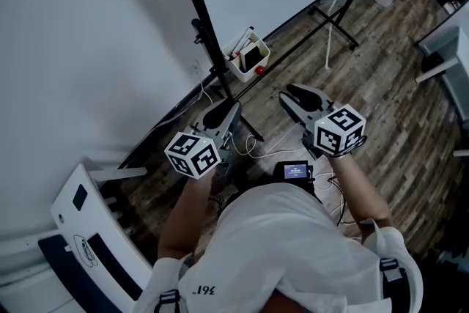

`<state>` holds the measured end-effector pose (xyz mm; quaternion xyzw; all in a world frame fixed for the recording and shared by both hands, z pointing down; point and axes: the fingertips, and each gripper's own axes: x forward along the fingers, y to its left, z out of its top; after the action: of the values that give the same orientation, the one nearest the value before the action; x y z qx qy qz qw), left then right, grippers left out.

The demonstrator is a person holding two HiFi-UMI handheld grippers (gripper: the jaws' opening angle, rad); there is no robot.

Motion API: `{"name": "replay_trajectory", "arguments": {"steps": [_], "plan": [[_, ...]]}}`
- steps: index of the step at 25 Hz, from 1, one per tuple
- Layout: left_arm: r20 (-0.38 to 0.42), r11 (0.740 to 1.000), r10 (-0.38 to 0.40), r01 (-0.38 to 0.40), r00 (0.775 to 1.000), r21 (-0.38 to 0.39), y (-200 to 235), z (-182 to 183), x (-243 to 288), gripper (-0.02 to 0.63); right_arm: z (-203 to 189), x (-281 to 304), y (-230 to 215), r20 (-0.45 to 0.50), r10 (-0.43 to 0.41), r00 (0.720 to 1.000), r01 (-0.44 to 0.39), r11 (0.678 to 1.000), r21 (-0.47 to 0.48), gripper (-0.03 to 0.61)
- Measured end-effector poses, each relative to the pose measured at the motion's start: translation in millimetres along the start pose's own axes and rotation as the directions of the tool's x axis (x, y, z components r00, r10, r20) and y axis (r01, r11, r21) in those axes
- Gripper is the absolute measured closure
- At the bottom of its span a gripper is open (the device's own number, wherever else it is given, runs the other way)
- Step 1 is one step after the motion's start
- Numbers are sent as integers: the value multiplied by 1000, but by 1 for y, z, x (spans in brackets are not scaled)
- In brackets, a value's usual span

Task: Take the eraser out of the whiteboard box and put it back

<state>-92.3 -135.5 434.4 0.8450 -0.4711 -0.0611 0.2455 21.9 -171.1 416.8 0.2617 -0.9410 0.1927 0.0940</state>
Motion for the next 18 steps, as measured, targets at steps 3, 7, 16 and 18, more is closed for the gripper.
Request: {"name": "replay_trajectory", "arguments": {"steps": [3, 7, 16, 18], "plan": [[2, 1000, 4, -4, 1000, 9, 5, 6, 5, 540, 9, 7, -6, 0, -7, 1000, 7, 999, -37, 459], [1, 999, 13, -13, 1000, 31, 14, 16, 13, 540, 19, 18, -12, -13, -18, 1000, 17, 996, -85, 451], [-14, 990, 89, -87, 996, 107, 44, 21, 36, 540, 22, 53, -30, -80, -47, 996, 30, 979, -200, 420], [-27, 989, 98, -94, 995, 115, 51, 18, 42, 533, 19, 62, -34, -96, -58, 994, 36, 975, -218, 417]]}}
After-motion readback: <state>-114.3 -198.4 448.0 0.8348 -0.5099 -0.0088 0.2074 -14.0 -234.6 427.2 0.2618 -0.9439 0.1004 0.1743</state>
